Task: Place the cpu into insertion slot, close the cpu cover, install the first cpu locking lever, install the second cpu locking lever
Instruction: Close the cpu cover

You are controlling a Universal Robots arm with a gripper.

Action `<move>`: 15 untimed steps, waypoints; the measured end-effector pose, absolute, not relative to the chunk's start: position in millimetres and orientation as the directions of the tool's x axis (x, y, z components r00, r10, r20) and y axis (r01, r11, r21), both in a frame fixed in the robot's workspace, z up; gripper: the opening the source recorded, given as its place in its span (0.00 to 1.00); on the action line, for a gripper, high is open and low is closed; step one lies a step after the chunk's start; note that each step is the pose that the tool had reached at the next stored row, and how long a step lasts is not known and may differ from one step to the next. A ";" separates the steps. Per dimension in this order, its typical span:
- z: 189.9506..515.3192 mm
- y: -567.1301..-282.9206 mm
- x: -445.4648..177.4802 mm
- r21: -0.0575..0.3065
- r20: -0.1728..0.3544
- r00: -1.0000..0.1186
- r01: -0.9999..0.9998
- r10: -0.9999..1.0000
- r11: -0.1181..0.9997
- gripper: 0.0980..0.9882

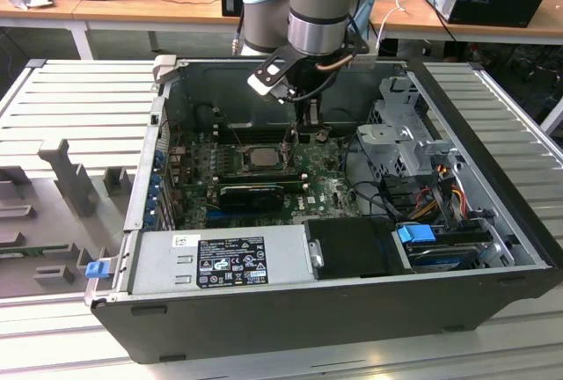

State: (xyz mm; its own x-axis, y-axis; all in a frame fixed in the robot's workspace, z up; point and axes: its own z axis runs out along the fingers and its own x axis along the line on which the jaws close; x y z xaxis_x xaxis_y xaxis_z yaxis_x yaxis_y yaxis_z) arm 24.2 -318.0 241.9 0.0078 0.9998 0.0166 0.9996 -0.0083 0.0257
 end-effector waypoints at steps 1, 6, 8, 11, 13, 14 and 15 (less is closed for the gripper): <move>241.9 -318.0 23.9 0.026 0.017 0.008 1.000 1.000 -0.008 0.01; 241.9 -318.0 22.5 0.026 0.017 0.008 1.000 1.000 -0.008 0.01; 241.9 -318.0 21.9 0.026 0.017 0.008 1.000 1.000 -0.008 0.01; 241.8 -318.0 20.4 0.026 0.017 0.008 1.000 1.000 -0.008 0.01; 241.8 -318.0 19.4 0.026 0.017 0.008 1.000 1.000 -0.008 0.01; 241.8 -318.0 19.0 0.026 0.017 0.008 1.000 1.000 -0.008 0.01; 241.8 -317.9 18.6 0.026 0.017 0.008 1.000 1.000 -0.008 0.01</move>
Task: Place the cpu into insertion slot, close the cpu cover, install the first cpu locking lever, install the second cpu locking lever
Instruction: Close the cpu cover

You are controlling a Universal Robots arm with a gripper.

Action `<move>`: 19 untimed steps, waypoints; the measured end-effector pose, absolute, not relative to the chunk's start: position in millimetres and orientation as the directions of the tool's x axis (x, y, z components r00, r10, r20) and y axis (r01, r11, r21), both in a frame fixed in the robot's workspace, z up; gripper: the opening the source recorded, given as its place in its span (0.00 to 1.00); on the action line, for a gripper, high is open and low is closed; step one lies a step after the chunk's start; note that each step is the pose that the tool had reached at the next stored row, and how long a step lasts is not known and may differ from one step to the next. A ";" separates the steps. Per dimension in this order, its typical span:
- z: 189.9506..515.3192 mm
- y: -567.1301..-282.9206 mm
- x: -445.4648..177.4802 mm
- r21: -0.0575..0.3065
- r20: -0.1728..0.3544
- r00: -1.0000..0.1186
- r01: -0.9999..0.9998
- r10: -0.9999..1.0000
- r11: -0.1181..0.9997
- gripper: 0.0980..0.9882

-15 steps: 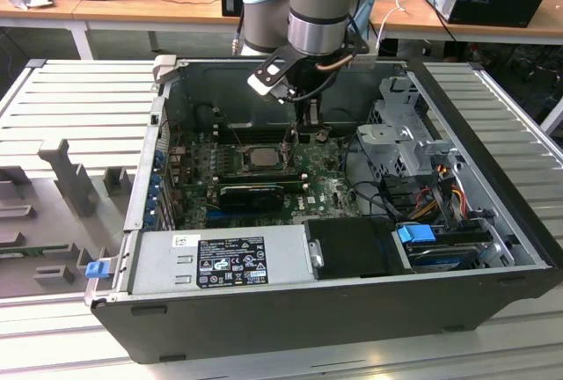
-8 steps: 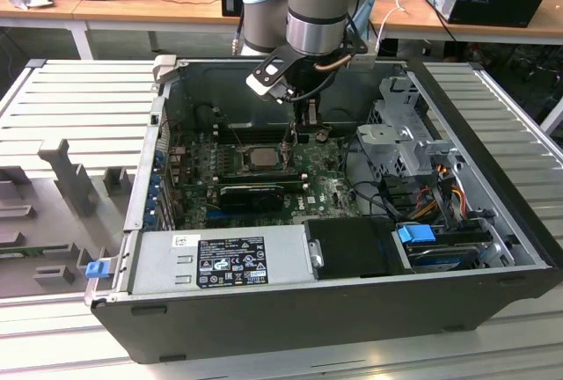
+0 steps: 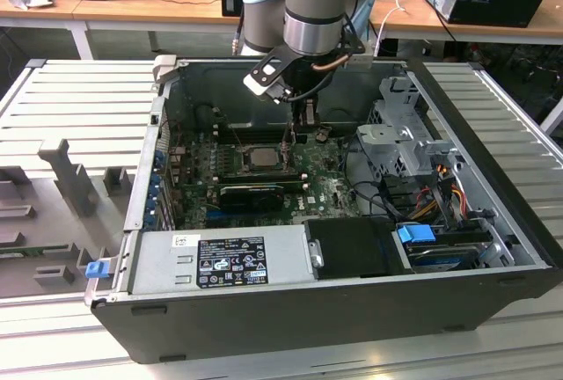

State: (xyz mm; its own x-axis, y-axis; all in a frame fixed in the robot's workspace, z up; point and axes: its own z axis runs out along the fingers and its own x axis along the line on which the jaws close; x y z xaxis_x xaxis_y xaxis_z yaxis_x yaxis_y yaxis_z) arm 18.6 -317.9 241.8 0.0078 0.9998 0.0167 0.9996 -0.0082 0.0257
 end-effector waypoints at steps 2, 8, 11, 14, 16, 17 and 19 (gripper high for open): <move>241.8 -318.0 16.7 0.026 0.017 0.008 1.000 1.000 -0.008 0.01; 241.8 -317.9 13.9 0.026 0.017 0.008 1.000 1.000 -0.008 0.01; 241.8 -318.0 12.5 0.026 0.017 0.008 1.000 1.000 -0.008 0.01; 241.8 -318.0 11.7 0.026 0.017 0.008 1.000 1.000 -0.008 0.01; 241.8 -318.0 11.0 0.026 0.017 0.008 1.000 1.000 -0.008 0.01; 241.9 -318.0 10.7 0.026 0.017 0.008 1.000 1.000 -0.008 0.01; 241.9 -318.0 10.3 0.026 0.017 0.008 1.000 1.000 -0.008 0.01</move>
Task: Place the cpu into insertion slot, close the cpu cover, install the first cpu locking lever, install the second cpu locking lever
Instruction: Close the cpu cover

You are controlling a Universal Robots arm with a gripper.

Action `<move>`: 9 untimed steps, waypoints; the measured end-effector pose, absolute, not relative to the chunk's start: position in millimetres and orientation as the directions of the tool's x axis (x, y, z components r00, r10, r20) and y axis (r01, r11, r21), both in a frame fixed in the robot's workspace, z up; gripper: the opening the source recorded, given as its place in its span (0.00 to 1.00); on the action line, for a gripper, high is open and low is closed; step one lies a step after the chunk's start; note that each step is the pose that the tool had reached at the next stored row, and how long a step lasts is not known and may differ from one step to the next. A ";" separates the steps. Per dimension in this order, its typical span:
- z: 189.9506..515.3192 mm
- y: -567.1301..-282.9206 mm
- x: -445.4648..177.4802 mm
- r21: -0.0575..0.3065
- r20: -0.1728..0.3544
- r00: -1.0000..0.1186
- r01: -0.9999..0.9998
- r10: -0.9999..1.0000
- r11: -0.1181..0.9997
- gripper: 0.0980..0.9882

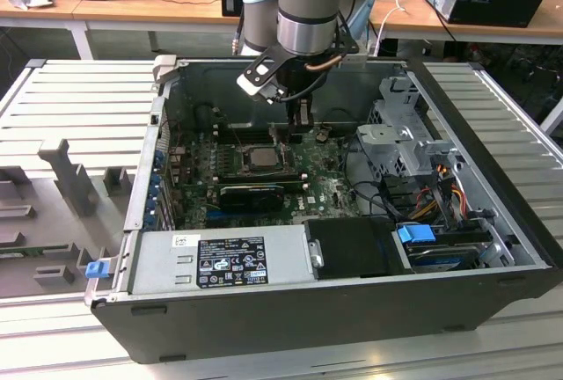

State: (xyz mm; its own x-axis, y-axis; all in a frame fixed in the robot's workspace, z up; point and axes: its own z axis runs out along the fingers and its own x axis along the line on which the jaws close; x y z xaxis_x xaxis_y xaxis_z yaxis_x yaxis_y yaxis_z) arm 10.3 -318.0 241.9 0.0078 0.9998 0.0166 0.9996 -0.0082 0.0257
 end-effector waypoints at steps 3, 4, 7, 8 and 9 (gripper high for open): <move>241.8 -318.0 9.5 0.026 0.017 0.008 1.000 1.000 -0.008 0.01; 241.8 -318.0 9.3 0.026 0.017 0.008 1.000 1.000 -0.008 0.01; 241.8 -317.9 8.8 0.026 0.017 0.008 1.000 1.000 -0.008 0.01; 241.8 -318.0 8.7 0.026 0.017 0.008 1.000 1.000 -0.008 0.01; 241.8 -318.0 8.4 0.026 0.017 0.008 1.000 1.000 -0.008 0.01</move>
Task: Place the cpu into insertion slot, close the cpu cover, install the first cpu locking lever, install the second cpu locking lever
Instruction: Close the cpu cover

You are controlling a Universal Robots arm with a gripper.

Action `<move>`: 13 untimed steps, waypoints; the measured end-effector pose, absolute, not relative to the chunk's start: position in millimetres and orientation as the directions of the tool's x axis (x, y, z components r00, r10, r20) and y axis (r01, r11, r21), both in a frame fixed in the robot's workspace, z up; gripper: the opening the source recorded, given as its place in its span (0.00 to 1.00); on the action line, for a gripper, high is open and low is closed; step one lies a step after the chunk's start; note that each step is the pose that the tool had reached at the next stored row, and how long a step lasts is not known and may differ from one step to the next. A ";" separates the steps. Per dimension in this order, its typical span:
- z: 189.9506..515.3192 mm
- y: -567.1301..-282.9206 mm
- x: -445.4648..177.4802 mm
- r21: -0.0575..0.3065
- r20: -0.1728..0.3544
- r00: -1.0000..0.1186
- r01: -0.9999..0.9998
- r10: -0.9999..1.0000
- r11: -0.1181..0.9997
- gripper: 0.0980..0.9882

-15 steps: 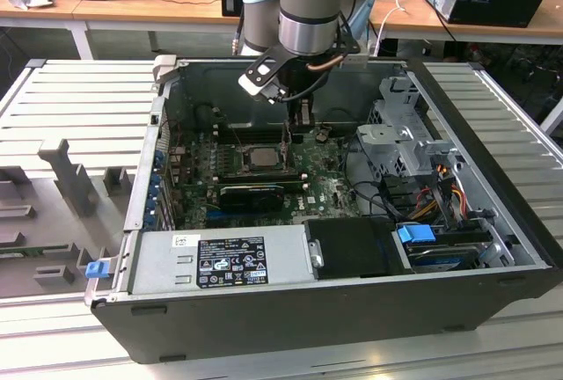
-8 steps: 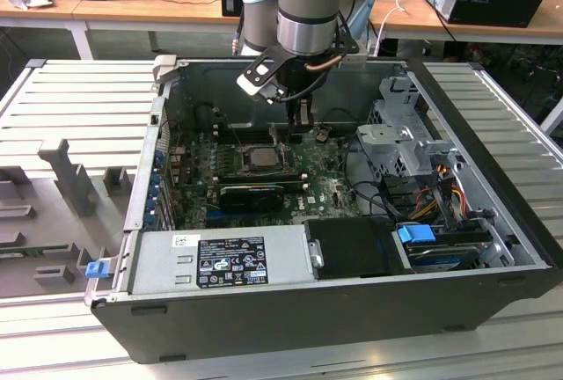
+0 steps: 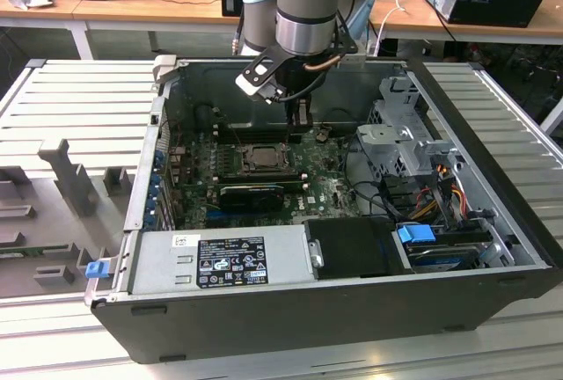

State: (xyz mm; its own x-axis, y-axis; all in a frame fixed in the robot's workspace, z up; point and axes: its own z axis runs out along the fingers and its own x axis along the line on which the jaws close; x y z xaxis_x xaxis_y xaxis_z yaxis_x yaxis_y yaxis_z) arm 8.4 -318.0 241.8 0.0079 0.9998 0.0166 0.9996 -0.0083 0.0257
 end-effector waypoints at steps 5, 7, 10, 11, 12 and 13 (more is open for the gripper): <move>241.8 -318.0 6.1 0.026 0.017 0.008 1.000 1.000 -0.008 0.01; 241.8 -317.9 3.1 0.026 0.017 0.008 1.000 1.000 -0.008 0.01; 241.8 -317.9 -2.9 0.026 0.017 0.008 1.000 1.000 -0.008 0.01; 241.6 -317.9 -6.7 0.026 0.017 0.008 1.000 1.000 -0.008 0.01; 241.3 -318.0 -12.7 0.026 0.017 0.008 1.000 1.000 -0.008 0.01; 240.9 -318.0 -18.5 0.026 0.017 0.008 1.000 1.000 -0.008 0.01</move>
